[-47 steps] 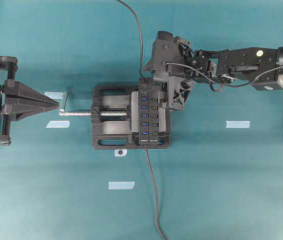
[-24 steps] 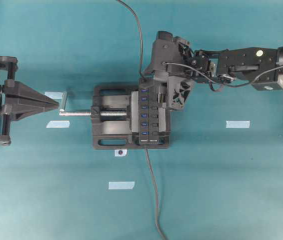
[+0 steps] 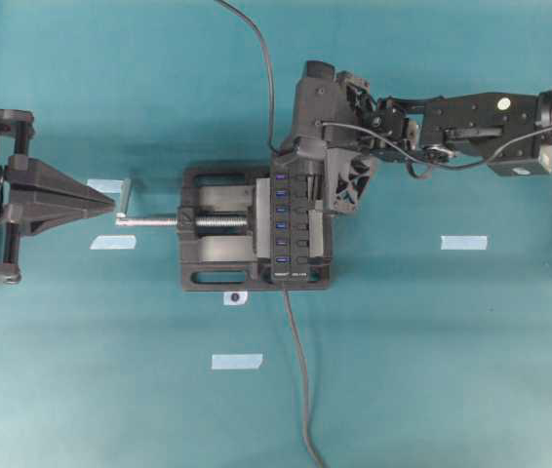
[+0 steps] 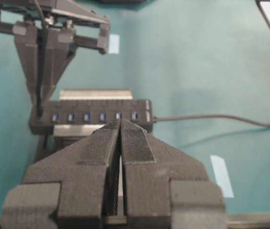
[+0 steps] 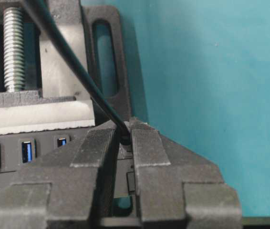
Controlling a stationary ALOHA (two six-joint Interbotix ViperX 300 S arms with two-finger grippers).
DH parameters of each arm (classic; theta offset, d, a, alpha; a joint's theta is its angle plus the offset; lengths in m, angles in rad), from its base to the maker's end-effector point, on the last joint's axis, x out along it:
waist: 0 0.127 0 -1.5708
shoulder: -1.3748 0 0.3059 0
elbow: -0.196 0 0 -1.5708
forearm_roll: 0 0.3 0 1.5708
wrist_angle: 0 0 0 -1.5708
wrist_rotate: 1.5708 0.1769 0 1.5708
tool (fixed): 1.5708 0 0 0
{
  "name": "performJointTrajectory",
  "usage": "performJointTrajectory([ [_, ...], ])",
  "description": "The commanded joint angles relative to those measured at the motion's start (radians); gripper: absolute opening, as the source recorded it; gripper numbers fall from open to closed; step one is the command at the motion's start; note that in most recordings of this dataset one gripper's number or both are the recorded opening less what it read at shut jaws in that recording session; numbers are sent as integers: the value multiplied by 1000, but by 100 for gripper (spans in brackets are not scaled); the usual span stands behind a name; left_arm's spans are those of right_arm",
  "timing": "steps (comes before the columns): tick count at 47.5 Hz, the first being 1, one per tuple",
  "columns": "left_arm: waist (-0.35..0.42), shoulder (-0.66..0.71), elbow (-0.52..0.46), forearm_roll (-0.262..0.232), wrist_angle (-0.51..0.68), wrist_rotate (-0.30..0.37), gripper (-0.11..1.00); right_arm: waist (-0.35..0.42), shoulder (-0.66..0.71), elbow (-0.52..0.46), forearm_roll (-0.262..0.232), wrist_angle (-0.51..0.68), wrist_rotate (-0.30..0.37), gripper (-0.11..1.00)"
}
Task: Insert the USB into the front port of the fixed hub.
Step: 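Close the right gripper on the black USB plug, then pull the USB plug out of the port with the right gripper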
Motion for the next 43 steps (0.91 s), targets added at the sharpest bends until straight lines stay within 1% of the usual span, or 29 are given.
performJointTrajectory([
  [1,-2,-2,-15,2,-5,2,0,6,-20,-25,2,0,-3,7],
  [9,-2,-5,-15,2,-5,2,0,6,-21,-26,2,2,-2,7],
  [15,-2,-5,-15,2,-5,2,0,6,-28,-26,11,2,-2,7],
  [30,-2,-5,-17,2,-5,2,0,6,-78,-26,25,5,0,7],
  [43,-2,-5,-17,2,-3,0,0,11,-129,-26,29,72,0,7],
])
